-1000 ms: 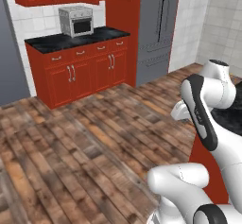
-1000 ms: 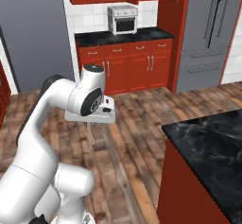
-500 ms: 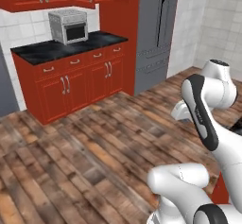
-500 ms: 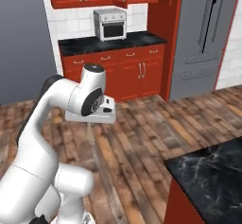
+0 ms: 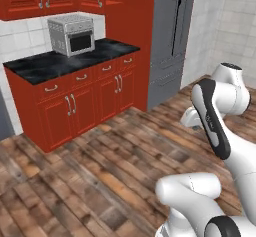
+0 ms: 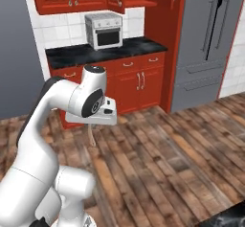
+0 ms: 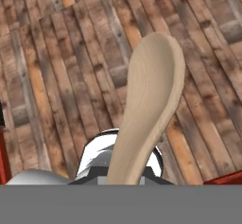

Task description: Organize the utensils by type. Pick up the wooden spoons from the counter and place them in the open cabinet. Then pick up the metallic utensils from the counter and place them in the open drawer.

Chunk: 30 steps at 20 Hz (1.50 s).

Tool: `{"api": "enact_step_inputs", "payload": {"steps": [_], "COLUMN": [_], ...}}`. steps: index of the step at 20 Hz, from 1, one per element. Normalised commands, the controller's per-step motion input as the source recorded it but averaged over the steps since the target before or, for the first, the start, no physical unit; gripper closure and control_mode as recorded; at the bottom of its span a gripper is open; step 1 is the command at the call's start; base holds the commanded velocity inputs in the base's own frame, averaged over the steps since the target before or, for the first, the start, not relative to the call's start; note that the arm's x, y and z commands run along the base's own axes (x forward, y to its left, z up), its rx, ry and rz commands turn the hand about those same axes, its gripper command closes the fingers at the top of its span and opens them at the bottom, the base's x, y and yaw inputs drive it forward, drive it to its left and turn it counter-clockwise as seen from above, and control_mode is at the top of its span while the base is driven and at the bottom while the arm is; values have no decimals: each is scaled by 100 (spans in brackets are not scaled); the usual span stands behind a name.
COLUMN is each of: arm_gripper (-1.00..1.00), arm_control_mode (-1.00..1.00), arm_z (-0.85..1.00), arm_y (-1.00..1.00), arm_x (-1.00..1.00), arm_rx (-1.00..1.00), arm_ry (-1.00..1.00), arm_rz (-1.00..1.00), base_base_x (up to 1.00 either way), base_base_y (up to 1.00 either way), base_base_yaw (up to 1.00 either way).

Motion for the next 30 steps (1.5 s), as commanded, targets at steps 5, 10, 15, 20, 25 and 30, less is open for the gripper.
{"api": "enact_step_inputs", "payload": {"steps": [5,10,15,20,25,30], "arm_gripper": [100,100,100,100,100,100], "arm_control_mode": [100,100,100,100,100,100], "arm_z": [0,0,0,0,0,0], "arm_y": [0,0,0,0,0,0], "arm_x": [0,0,0,0,0,0], "arm_rx": [0,0,0,0,0,0], "arm_ry": [0,0,0,0,0,0], "arm_rz": [0,0,0,0,0,0], "base_base_x": [100,100,100,100,97,84], "base_base_y": [2,-1,-13,-30,-40,-43], "base_base_yaw": [-8,0,3,11,14,25]}}
